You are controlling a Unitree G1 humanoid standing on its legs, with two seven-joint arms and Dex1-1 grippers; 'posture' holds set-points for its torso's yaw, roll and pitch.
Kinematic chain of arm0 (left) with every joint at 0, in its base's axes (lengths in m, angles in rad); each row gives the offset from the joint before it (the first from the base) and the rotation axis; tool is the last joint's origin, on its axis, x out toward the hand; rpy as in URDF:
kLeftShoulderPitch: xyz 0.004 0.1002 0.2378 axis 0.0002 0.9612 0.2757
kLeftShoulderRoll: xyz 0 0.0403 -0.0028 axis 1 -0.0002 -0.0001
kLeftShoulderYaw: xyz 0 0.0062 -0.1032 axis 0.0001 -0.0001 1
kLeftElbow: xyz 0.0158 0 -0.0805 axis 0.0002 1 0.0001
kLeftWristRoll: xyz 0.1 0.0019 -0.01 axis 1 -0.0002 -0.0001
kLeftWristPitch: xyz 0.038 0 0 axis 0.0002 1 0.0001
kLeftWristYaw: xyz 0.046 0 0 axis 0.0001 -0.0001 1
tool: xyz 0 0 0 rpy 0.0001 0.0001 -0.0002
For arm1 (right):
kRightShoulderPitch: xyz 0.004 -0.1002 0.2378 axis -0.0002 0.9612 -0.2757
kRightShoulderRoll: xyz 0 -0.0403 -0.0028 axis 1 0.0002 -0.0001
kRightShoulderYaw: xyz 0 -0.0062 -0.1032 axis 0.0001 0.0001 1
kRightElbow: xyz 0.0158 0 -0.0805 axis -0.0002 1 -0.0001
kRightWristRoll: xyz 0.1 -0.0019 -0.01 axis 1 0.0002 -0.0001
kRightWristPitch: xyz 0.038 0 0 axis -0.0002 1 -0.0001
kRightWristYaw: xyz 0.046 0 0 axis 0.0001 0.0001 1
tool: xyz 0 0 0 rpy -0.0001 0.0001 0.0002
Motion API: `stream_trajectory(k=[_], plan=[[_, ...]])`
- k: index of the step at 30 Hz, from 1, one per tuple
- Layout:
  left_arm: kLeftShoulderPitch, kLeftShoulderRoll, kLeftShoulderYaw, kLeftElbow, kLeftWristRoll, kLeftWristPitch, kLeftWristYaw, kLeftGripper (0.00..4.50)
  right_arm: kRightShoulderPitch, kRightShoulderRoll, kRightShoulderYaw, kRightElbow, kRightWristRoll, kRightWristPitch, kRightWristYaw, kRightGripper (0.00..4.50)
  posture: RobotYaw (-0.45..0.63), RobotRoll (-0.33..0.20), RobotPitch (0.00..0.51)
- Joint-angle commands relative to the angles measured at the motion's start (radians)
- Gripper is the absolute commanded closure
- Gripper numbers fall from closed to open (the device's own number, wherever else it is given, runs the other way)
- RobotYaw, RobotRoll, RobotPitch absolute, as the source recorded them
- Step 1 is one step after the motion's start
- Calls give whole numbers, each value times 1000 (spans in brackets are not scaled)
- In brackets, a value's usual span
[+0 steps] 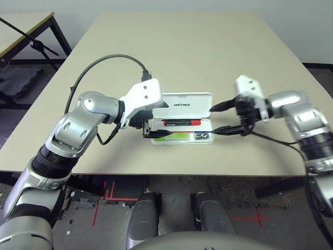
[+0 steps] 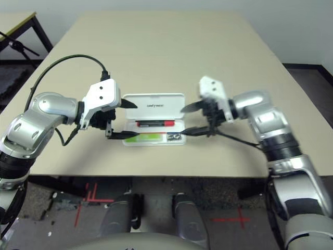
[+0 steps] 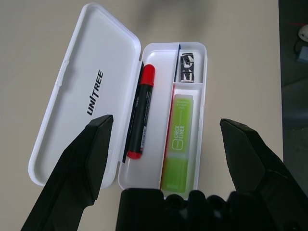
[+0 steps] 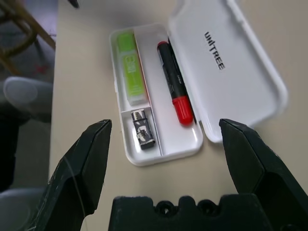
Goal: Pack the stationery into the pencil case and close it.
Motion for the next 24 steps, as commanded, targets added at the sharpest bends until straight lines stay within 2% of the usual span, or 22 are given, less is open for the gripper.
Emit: stream_trajectory(k=[1, 8, 14, 18, 22, 24], plan=[[3, 9, 1, 24, 9, -13, 1, 0, 17, -68, -104, 22, 69, 77, 6, 42, -22, 0, 71], [13, 30, 3, 66, 26, -46, -7, 0, 116, -162, -171, 4, 107, 112, 13, 42, -46, 0, 70], [13, 50, 0, 87, 29, -55, -17, 0, 143, -156, -182, -11, 117, 114, -16, 42, -49, 0, 70], [7, 104, -27, 116, 65, 51, -9, 0, 134, -127, -185, -10, 122, 103, -50, 42, -49, 0, 70], [-7, 120, -44, 209, 127, 78, 28, 1322, 124, -117, -178, -8, 122, 101, -58, 0, -43, 0, 63], [-21, 88, -31, 286, 146, 71, 66, 2161, 120, -114, -175, -8, 122, 99, -59, 0, -43, 0, 63]])
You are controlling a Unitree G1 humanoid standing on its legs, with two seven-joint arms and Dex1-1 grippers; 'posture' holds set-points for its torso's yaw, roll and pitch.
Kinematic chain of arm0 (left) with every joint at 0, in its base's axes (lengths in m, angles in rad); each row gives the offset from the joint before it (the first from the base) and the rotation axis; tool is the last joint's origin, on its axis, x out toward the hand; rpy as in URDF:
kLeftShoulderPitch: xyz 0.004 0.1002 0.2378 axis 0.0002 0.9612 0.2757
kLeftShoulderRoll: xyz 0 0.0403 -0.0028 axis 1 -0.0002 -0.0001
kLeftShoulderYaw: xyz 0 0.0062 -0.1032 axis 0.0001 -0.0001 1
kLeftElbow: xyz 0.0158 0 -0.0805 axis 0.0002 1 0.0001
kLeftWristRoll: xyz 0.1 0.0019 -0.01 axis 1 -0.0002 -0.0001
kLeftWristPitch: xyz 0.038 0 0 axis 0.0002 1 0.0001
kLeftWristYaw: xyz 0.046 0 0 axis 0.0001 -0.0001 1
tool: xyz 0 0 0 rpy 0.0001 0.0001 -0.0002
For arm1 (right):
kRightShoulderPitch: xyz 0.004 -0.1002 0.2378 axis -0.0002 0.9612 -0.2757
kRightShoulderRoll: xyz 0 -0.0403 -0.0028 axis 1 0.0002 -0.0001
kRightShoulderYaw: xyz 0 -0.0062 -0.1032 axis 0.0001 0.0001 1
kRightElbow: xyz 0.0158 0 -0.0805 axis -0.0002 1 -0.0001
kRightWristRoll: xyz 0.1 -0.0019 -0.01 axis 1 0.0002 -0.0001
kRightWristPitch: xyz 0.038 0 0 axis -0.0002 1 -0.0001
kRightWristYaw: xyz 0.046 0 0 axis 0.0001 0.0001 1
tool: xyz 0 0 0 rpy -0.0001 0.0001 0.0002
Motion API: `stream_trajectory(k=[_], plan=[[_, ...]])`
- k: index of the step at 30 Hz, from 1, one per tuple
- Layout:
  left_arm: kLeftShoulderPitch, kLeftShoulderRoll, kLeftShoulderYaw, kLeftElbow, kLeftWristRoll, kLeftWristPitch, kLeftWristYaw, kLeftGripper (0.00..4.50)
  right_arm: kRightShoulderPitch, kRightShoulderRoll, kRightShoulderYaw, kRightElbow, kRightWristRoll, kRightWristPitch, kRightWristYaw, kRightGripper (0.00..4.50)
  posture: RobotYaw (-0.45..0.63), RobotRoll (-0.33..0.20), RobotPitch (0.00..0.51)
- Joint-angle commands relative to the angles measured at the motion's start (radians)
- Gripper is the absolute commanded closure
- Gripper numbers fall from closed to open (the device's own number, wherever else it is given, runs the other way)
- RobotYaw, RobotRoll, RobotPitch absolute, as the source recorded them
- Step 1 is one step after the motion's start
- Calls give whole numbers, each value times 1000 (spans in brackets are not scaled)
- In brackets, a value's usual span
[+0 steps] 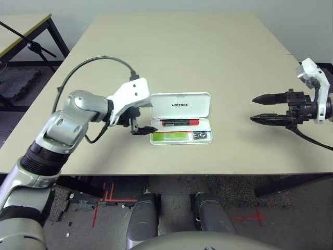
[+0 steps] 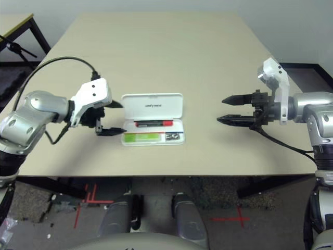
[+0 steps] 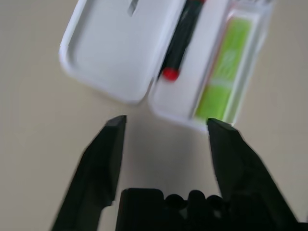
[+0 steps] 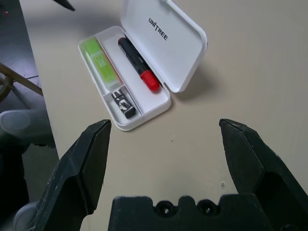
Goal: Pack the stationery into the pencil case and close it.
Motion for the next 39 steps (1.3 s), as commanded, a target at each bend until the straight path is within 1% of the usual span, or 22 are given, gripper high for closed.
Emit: stream_trajectory(k=[1, 2, 4, 6, 9, 12, 19, 23, 26, 33, 39], plan=[[-27, -44, 5, 116, 37, -3, 57, 2550, -12, 7, -4, -4, 7, -10, -4, 0, -42, 0, 62], [-32, -63, 13, 147, 36, -11, 71, 2896, -14, 9, -3, -3, 7, -11, -5, 0, -42, 0, 62], [-40, -100, 29, 211, 41, -17, 108, 3736, -18, 11, -1, -3, 7, -12, -7, 0, -42, 0, 62], [-55, -139, 42, 298, 62, -13, 167, 4455, -20, 12, 0, -5, 6, -14, -8, 0, -42, 0, 62], [-77, -167, 45, 411, 100, -34, 227, 4455, -18, 12, -1, -7, 5, -16, -11, 0, -54, 0, 61], [-96, -187, 47, 479, 118, -67, 251, 4455, -10, 9, -3, -14, 6, -16, -13, 0, -54, 0, 61], [-133, -272, 62, 537, 109, -110, 269, 4455, -3, 1, -6, -22, 6, -12, -15, 0, -72, 0, 63], [-162, -340, 84, 553, 82, -94, 263, 4455, 1, 4, -7, -32, 10, -9, -21, 0, -75, 0, 62], [-175, -369, 88, 561, 78, -90, 255, 4455, 2, 9, -9, -41, 14, -5, -30, 0, -96, 0, 54], [-165, -395, 94, 516, 47, -69, 210, 4455, 33, 8, -26, -72, 31, 3, -55, 0, -115, 0, 53], [-155, -387, 102, 461, 18, -42, 165, 4455, 52, 7, -29, -88, 40, 7, -67, 0, -115, 0, 56]])
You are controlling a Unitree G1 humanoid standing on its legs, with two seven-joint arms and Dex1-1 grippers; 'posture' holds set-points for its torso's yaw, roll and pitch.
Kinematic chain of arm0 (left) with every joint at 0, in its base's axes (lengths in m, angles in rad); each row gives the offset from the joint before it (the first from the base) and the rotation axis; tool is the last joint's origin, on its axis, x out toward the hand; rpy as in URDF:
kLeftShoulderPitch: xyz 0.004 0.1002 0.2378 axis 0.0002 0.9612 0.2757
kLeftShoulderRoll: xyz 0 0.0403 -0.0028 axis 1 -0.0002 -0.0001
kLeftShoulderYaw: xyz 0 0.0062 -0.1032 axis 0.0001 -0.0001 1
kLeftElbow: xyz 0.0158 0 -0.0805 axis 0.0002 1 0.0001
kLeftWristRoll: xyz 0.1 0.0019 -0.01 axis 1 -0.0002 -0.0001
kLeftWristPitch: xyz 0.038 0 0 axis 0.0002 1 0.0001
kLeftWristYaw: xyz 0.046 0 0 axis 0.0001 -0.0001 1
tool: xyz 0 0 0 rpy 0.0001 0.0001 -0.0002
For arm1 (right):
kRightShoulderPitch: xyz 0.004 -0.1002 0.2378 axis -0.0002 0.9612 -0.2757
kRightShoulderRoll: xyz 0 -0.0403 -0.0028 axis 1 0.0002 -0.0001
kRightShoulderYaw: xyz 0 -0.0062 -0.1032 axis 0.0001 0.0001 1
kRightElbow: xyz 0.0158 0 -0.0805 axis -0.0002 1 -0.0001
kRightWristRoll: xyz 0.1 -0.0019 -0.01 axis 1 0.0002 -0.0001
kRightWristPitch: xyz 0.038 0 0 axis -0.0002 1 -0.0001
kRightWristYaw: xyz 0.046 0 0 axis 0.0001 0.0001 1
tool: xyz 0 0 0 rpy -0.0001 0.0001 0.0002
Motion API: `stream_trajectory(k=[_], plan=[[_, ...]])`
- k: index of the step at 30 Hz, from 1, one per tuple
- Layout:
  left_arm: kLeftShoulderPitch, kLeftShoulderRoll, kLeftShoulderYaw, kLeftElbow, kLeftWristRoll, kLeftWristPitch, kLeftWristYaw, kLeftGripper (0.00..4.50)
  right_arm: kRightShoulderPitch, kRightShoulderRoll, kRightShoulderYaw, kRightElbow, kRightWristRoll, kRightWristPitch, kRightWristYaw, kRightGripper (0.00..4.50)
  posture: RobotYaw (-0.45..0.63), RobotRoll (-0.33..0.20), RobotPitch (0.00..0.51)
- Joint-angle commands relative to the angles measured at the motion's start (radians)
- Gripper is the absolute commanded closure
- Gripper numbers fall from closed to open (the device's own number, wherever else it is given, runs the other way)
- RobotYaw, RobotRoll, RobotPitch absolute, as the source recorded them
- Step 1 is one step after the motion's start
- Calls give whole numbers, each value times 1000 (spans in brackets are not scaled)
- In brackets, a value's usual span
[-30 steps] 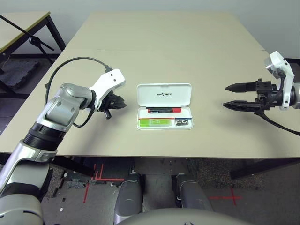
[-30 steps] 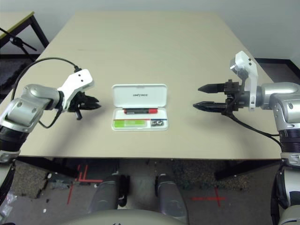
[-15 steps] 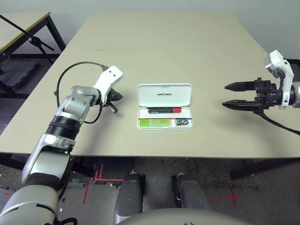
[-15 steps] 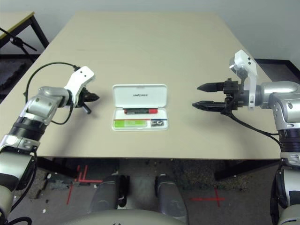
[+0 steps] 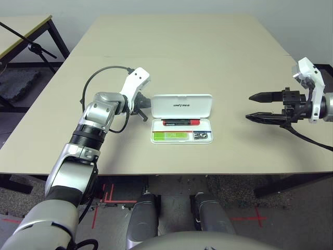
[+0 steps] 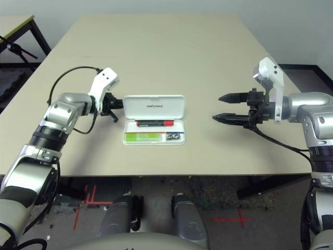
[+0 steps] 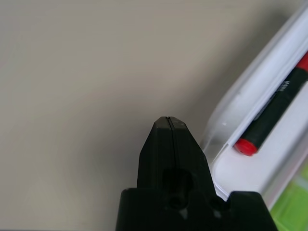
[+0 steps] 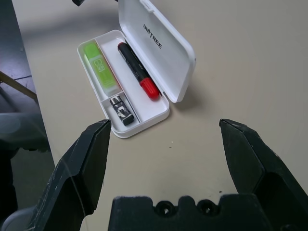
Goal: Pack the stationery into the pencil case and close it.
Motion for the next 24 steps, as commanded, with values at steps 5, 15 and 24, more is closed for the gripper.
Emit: stream_trajectory(k=[5, 15, 24], plan=[[42, 27, -9, -134, -52, 49, -91, 4455, 5, 3, -7, -17, 14, 6, -11, 0, -109, 0, 60], [135, 25, -59, -314, -81, 96, -123, 4455, -14, 17, 20, 2, -2, -10, -11, 0, -98, 0, 61], [193, -10, -128, -406, -90, 129, -113, 4455, -26, 27, 35, 17, -20, -25, -11, 0, -92, 0, 58]])
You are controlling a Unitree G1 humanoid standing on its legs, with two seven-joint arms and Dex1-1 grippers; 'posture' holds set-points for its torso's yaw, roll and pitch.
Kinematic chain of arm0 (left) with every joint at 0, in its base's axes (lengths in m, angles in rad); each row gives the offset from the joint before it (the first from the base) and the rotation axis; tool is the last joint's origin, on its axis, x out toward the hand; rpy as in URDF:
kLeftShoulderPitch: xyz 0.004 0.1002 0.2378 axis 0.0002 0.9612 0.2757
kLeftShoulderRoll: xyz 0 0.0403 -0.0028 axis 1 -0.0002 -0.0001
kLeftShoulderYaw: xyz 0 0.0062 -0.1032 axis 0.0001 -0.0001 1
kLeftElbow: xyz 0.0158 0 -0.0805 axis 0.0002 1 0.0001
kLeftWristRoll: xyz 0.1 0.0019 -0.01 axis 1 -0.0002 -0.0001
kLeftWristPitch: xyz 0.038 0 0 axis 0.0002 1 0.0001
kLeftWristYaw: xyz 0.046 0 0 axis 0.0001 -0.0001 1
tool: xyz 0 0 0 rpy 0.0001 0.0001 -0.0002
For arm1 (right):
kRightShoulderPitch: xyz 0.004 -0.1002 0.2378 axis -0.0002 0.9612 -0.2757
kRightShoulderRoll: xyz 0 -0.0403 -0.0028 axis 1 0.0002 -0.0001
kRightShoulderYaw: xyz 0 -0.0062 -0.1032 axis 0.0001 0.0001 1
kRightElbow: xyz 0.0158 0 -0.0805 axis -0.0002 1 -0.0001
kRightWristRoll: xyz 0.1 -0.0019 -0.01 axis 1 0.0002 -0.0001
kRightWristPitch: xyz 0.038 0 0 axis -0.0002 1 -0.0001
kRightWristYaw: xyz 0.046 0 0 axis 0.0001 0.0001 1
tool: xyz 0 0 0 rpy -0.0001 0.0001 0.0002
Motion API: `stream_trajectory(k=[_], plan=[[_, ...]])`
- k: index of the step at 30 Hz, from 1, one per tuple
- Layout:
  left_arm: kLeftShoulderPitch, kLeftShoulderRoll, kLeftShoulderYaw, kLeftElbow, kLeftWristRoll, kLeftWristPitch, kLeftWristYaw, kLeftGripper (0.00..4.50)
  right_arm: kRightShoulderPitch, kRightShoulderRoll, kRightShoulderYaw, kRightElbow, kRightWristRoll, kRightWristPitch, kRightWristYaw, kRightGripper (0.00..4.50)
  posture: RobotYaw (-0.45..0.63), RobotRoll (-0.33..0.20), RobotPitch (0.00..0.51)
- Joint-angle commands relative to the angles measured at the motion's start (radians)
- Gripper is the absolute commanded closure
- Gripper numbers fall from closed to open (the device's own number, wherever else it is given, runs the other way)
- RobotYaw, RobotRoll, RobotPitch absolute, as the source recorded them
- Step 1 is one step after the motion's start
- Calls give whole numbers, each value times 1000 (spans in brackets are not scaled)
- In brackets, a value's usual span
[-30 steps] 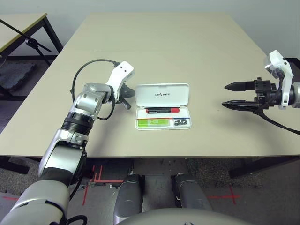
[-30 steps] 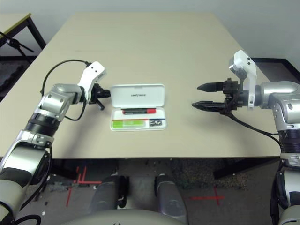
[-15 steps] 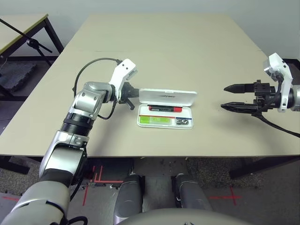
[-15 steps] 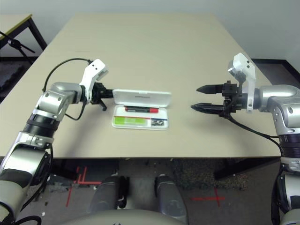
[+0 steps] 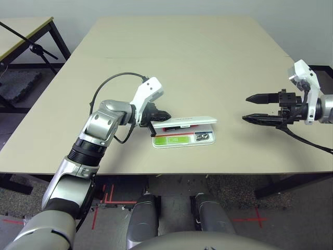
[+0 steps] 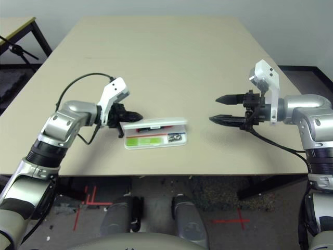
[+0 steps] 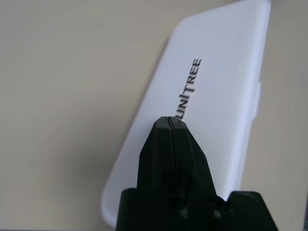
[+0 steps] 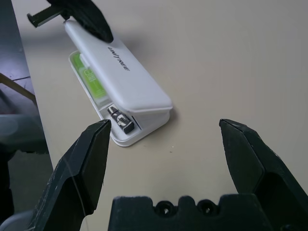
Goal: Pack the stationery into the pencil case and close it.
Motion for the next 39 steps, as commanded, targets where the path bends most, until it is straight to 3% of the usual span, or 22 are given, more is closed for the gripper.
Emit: stream_trajectory(k=[1, 18, 20, 23, 27, 36, 39], plan=[[42, -2, -55, -30, -2, 11, 0, 4455, -5, 7, 15, 7, -11, -10, 1, 0, -97, 0, 52], [104, 37, -142, -1, 36, -49, -1, 4455, 8, 19, 19, 11, -36, -27, -5, 0, -98, 0, 61], [111, 36, -130, -2, 30, -57, 4, 4455, 7, 22, 21, 11, -39, -26, -6, 0, -97, 0, 64], [112, -13, -23, 39, 10, -182, 74, 4455, 2, 44, 14, 22, -51, -42, -39, 0, -100, 0, 65], [95, -66, 234, 128, -46, -345, 246, 3582, -26, 114, -64, 113, -54, -121, -162, 0, -98, 0, 71], [71, 0, 527, 415, -57, -680, 417, 188, -92, 225, -218, 447, -82, -368, -461, 0, -68, 0, 84], [49, 9, 586, 518, -62, -749, 476, 50, -113, 252, -256, 532, -91, -452, -554, 0, -65, 0, 87]])
